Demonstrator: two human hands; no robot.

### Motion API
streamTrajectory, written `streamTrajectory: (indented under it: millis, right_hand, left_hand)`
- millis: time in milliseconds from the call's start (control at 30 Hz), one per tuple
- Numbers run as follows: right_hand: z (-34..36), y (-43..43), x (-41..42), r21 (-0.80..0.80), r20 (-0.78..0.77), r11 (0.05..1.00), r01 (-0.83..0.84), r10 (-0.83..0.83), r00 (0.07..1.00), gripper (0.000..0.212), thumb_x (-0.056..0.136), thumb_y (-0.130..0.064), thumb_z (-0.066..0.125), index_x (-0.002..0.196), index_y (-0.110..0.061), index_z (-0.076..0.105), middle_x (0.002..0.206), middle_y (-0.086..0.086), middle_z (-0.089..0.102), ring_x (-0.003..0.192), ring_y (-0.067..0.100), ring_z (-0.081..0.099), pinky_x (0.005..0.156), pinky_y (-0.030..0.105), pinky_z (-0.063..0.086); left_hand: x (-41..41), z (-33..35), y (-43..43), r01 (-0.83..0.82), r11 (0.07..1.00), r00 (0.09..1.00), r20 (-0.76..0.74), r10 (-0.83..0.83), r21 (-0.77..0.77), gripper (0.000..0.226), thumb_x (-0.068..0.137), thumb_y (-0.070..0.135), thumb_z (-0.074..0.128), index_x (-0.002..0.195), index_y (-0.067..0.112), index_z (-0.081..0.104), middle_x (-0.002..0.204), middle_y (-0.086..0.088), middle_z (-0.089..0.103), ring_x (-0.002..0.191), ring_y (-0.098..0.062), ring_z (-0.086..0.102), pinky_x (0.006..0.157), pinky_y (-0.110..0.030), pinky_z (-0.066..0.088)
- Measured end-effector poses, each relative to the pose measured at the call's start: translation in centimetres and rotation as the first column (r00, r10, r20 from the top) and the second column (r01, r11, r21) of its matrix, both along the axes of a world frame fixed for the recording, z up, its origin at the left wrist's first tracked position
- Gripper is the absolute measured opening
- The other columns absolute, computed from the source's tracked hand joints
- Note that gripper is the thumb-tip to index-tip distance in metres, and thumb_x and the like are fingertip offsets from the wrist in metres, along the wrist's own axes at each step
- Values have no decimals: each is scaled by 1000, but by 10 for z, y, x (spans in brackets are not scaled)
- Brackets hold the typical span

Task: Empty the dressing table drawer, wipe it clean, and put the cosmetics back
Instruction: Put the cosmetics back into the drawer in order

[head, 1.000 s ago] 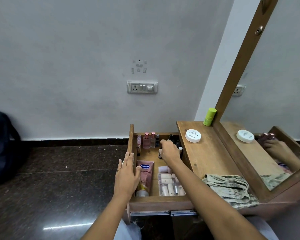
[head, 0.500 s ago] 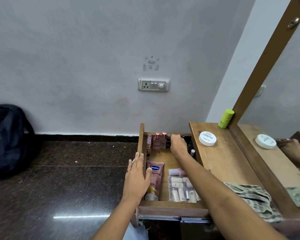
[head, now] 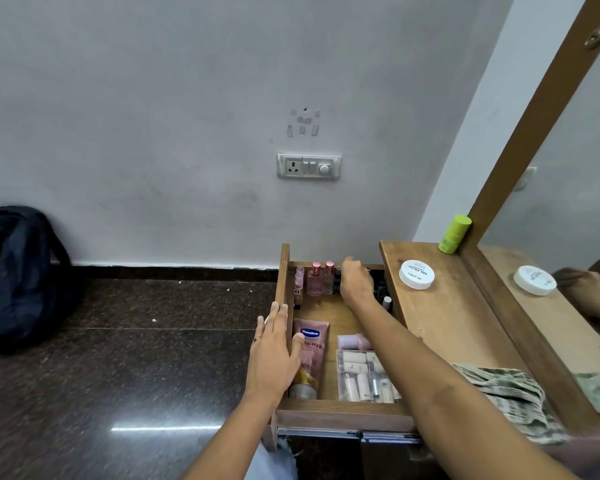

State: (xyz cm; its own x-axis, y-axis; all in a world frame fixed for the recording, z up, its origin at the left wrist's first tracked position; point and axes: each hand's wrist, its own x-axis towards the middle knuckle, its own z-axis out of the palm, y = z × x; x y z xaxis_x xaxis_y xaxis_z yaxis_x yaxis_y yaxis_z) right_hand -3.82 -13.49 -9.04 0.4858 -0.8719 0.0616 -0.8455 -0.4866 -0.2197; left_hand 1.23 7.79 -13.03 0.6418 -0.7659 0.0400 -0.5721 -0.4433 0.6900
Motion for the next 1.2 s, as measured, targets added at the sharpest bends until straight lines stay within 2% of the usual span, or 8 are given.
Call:
streamTrajectory:
  millis: [133,233,367,533,700,967,1100,1200]
  right_hand:
    - [25,5,-16,-74,255,997,-16,35,966,13,91,-2,50,101,3,57,95,22,66,87,37,65,68,39,51]
    - [54,-5,-44,-159,439,979,124,-43,897,24,92,-9,50,109,3,60,107,23,61,99,38,58,83,40,45]
    - [72,-22,-86,-82,223,956,281,-258,940,42,88,-26,62,124,-6,56,123,22,52,118,40,46,98,42,38]
    - [46,-32,-101,61,33,952,299,-301,953,41,77,-34,67,113,-15,62,117,18,59,114,37,51,88,37,41]
    - [42,-30,-107,85,106,950,301,-309,945,34,81,-14,59,115,-9,62,117,21,59,114,39,55,87,36,47]
    - [49,-22,-100,-5,211,958,287,-280,937,28,79,-17,62,104,-4,61,106,18,65,101,37,59,83,35,45]
    - [47,5,-70,4,405,994,113,-105,908,41,72,-31,69,105,-10,58,100,12,58,90,30,57,75,38,50]
    - [29,33,-38,64,370,995,-72,44,928,48,73,-32,74,111,-9,55,106,11,56,96,26,54,80,33,48]
  left_hand:
    - [-2,3,1,0,1000,1000,1,0,14,66,98,45,44,154,29,14,160,13,6,149,-20,1,118,-38,18]
    - [-1,4,2,-6,1000,1000,8,6,27,65,98,45,44,154,28,15,160,13,6,149,-21,2,117,-39,19]
    - [-2,5,2,-6,999,1000,6,5,32,64,98,44,45,154,28,16,160,13,7,149,-22,3,117,-41,21]
    - [-3,6,2,-12,999,1000,13,12,49,65,98,45,44,154,29,16,160,13,7,149,-21,2,117,-43,21]
    - [-4,8,3,-13,998,1000,18,12,54,64,98,44,45,154,28,16,161,12,7,149,-22,3,117,-43,21]
    - [-3,6,3,-14,999,1000,17,13,49,65,98,44,44,154,28,16,161,12,7,149,-22,3,117,-41,20]
    - [-3,5,2,-6,999,1000,16,6,40,64,98,44,43,154,28,16,161,11,7,149,-22,3,117,-41,19]
    - [-3,5,3,-8,999,1000,5,8,31,64,98,43,44,154,28,16,161,12,7,149,-22,3,117,-42,19]
